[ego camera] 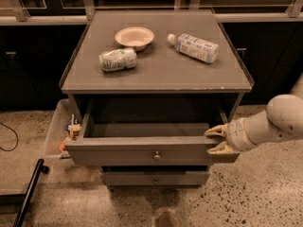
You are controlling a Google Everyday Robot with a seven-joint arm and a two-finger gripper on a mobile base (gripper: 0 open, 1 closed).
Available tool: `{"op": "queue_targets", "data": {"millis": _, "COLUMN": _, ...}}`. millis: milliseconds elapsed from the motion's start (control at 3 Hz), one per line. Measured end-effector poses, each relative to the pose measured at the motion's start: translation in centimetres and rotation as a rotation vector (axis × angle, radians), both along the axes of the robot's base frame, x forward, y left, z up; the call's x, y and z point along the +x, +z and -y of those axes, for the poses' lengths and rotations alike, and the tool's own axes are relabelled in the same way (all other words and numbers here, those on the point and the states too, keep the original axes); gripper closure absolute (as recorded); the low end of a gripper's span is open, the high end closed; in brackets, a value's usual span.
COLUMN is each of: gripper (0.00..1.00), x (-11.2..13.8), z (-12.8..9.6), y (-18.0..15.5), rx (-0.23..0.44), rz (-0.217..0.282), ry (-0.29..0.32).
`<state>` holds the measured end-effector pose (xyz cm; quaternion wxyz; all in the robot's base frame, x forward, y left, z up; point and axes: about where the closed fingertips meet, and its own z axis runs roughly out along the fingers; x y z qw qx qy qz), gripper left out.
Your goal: Open top drawer
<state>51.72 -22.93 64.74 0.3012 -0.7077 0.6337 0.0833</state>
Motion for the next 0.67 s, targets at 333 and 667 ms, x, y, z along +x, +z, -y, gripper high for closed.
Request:
{"op": "queue_targets", "data": {"millis": 333, "gripper": 0.00, "x": -0.02, "z": 0.00, "y": 0.00, "rx": 0.000, "rz": 0.000, "ry": 0.000}}
{"op": "queue_targets", "data": {"millis": 667, "gripper": 0.19, "x": -0.65, "z": -0.15, "y": -0.12, "rx": -0.003, "rz": 0.006, "ry": 0.009}}
